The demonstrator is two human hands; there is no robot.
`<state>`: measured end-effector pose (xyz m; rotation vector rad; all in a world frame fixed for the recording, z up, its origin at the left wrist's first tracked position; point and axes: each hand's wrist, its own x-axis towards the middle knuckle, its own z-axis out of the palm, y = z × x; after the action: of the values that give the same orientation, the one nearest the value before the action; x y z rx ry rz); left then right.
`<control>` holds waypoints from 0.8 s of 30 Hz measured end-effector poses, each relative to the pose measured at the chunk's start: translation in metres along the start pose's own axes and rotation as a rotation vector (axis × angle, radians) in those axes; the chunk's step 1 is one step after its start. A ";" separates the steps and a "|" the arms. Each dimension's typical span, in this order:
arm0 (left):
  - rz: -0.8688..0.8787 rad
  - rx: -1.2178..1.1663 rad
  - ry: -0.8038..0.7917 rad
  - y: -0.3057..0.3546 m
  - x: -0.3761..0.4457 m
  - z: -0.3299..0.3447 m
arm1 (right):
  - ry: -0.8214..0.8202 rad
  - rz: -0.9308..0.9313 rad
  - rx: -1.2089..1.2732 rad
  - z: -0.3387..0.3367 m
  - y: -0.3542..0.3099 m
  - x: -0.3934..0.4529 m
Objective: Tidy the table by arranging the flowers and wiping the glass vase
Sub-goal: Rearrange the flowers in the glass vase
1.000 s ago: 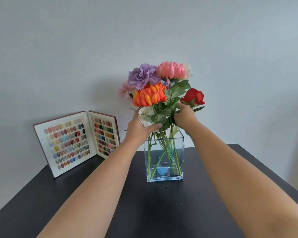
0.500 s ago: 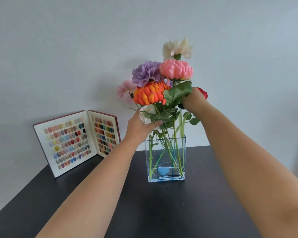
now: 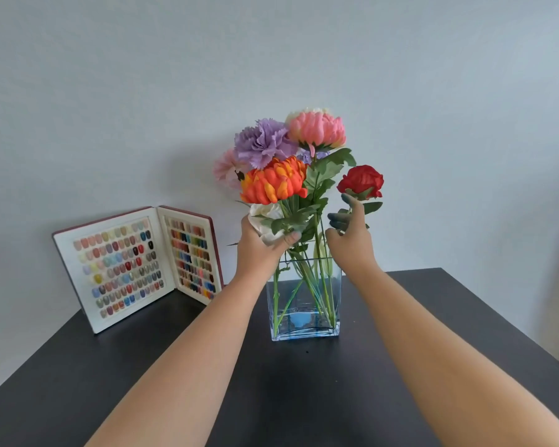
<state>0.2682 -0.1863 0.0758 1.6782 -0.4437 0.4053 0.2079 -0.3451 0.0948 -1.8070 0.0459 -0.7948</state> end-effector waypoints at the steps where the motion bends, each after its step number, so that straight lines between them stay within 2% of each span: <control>1: 0.010 -0.016 0.003 0.001 -0.002 -0.001 | 0.005 -0.056 -0.040 0.000 0.004 -0.006; 3: 0.036 -0.076 0.013 0.000 -0.004 -0.002 | 0.002 -0.172 -0.184 0.005 0.013 -0.017; 6: 0.059 -0.138 0.003 -0.002 -0.008 -0.007 | 0.006 -0.210 -0.356 0.017 0.018 -0.023; 16: 0.047 0.040 -0.093 0.016 0.001 -0.017 | -0.122 -0.231 -0.523 0.040 0.006 -0.020; 19: 0.046 0.079 -0.128 0.022 0.006 -0.015 | -0.086 -0.170 -0.505 0.042 0.006 -0.018; 24: 0.004 -0.002 -0.197 0.018 0.003 -0.017 | -0.039 -0.051 -0.392 0.034 -0.002 -0.010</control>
<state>0.2620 -0.1722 0.0951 1.7227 -0.5919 0.2427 0.2172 -0.3121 0.0861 -2.2004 0.1387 -0.8277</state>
